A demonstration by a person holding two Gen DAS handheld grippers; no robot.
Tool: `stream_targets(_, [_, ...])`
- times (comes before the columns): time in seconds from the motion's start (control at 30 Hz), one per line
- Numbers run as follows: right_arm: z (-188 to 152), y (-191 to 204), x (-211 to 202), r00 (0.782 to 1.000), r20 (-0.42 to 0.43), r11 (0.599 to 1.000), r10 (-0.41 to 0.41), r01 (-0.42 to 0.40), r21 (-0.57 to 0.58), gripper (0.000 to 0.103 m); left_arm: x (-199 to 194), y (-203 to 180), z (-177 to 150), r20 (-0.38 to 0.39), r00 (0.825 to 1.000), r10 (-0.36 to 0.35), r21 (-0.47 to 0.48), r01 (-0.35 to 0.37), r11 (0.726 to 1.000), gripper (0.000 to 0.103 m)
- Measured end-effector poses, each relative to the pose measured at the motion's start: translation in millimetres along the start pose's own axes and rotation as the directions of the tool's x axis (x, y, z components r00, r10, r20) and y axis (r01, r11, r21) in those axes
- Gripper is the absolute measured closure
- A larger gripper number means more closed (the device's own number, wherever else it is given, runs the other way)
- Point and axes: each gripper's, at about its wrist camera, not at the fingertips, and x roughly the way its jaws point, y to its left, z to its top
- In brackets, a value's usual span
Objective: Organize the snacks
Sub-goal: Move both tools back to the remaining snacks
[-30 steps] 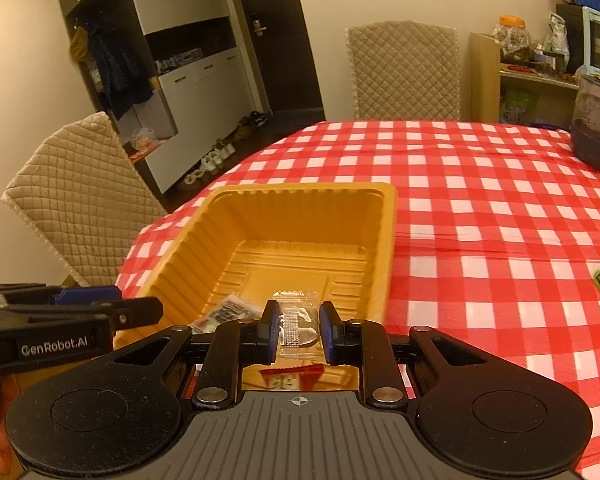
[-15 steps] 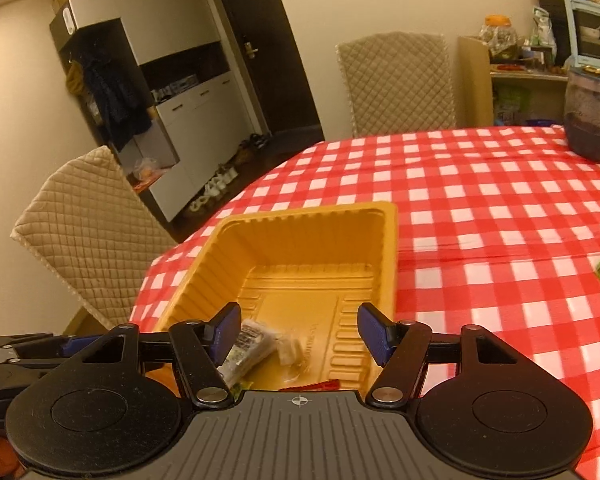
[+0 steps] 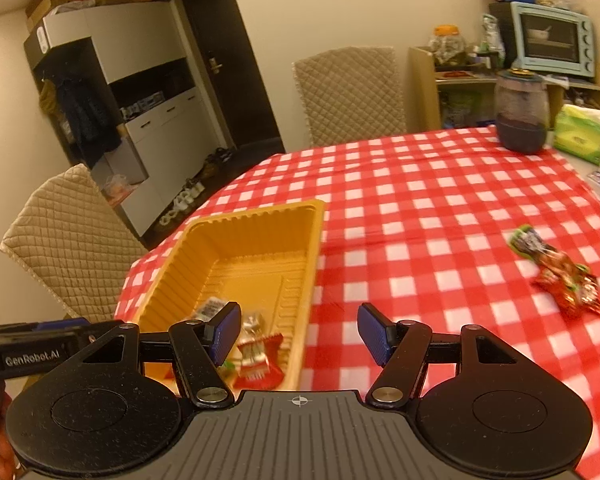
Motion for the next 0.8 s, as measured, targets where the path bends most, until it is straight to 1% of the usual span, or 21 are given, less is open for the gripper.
stream_targets(0.1, [-5,-2,-18,1.000,0.005,1.000,-0.017,0.017,0.004,0.038,-12,-9,-4,0.009,1.000,-0.007,0.004,0.007,1.000,0.043])
stream_targets(0.33, [-13,-8,-53,0.998,0.022,0.998,-0.065,0.065,0.006,0.038,-36,-30,-15,0.024,0.999,-0.028,0.015,0.028,0.999,0.033])
stream_targets(0.37, [-14,-9,-58,0.997,0.024,0.997,-0.072,0.072,0.005,0.038,-38,-33,-16,0.026,0.999,-0.030,0.016,0.029,0.999,0.031])
stream_targets(0.5, [-17,-17,-74,0.995,0.031,0.996,-0.091,0.090,0.017,0.038,-44,-45,-20,0.031,0.999,-0.039,0.021,0.039,0.999,0.028])
stream_targets(0.8, [-23,-42,-110,0.987,0.062,0.987,-0.151,0.148,0.056,0.038,-55,-70,-25,0.055,0.996,-0.076,0.022,0.075,0.997,0.014])
